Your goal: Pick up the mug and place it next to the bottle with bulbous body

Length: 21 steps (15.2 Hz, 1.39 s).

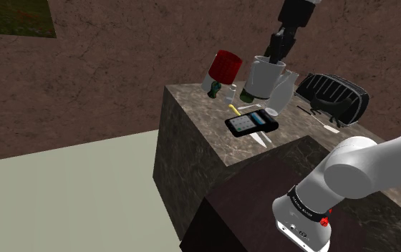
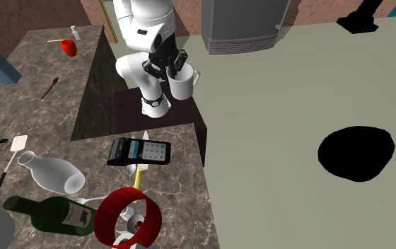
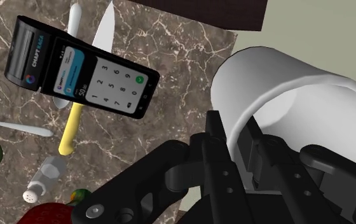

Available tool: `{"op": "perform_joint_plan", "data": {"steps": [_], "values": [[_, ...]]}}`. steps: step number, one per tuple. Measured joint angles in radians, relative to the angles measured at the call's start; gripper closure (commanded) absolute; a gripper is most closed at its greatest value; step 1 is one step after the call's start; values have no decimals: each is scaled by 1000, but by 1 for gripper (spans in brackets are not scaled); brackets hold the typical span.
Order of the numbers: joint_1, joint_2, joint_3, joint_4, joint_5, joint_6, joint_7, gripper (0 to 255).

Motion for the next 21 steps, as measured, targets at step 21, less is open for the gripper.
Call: {"op": "perform_joint_plan", "data": {"steps": [21], "values": [[-62,2,-217,152,-149,-163,-257,255]]}}
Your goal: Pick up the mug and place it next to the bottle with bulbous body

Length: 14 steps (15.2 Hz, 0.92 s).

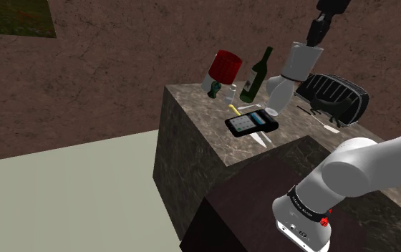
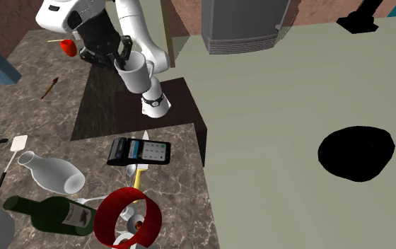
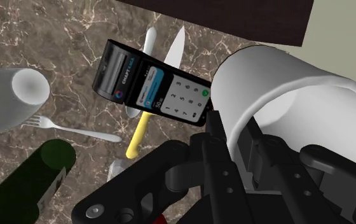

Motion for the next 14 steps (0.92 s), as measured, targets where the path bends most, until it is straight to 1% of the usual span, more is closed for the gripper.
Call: {"op": "perform_joint_plan", "data": {"steps": [7,14], "values": [[-36,34,-152,39,-100,4,-191,255],[-59,123,-300,141,-164,9,-375,255]]}}
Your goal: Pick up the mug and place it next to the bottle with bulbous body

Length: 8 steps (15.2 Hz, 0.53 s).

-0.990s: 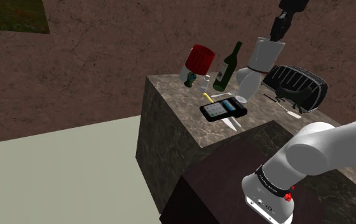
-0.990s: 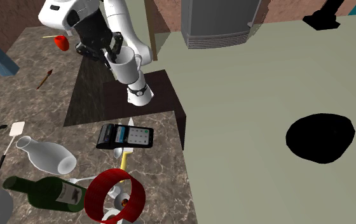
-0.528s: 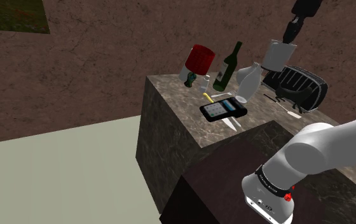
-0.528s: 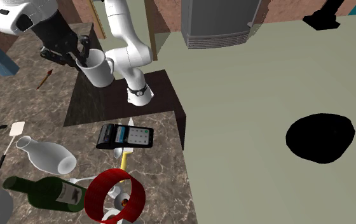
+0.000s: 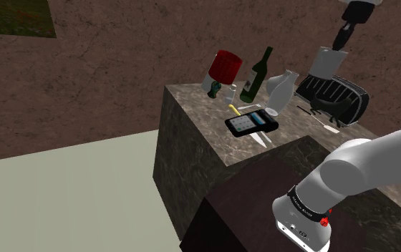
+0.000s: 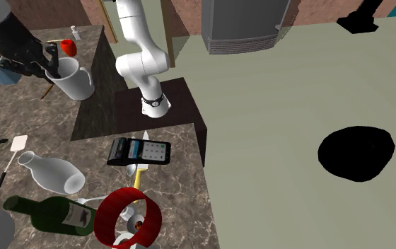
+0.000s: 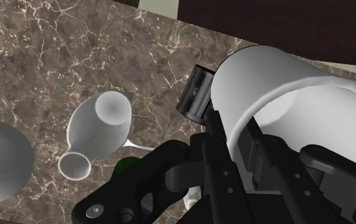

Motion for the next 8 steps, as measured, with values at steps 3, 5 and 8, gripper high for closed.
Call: {"op": "perform_joint_plan", "data": {"steps": [3,5,8], "values": [[-8,71,-86,69,-14,12,-101,255],[-12,124,-139,126,-14,12,-167,255],[-20,171,-196,162,-11,26,-236,255]]}}
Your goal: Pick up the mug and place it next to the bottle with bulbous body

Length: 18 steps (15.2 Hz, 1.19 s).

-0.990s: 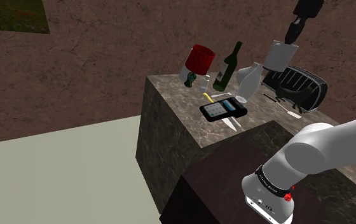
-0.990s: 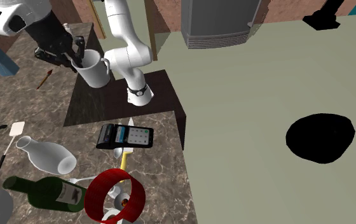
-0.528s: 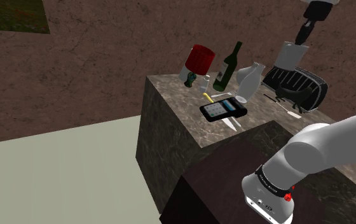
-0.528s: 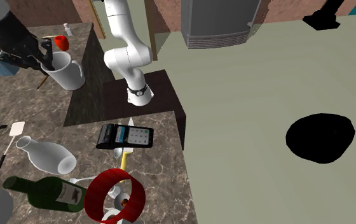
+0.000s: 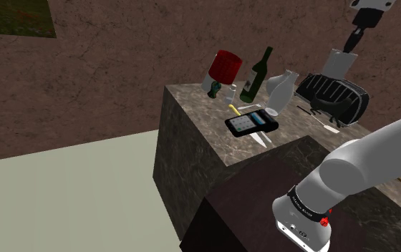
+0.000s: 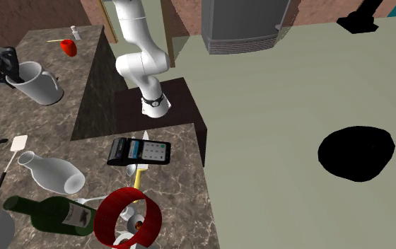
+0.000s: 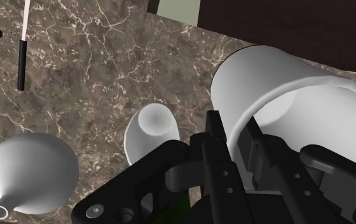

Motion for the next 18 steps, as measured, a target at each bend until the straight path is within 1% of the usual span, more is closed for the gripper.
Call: {"op": "perform_joint_plan", "data": {"steps": [18], "values": [[-21,-79,-5,-302,-40,232,36,255]]}}
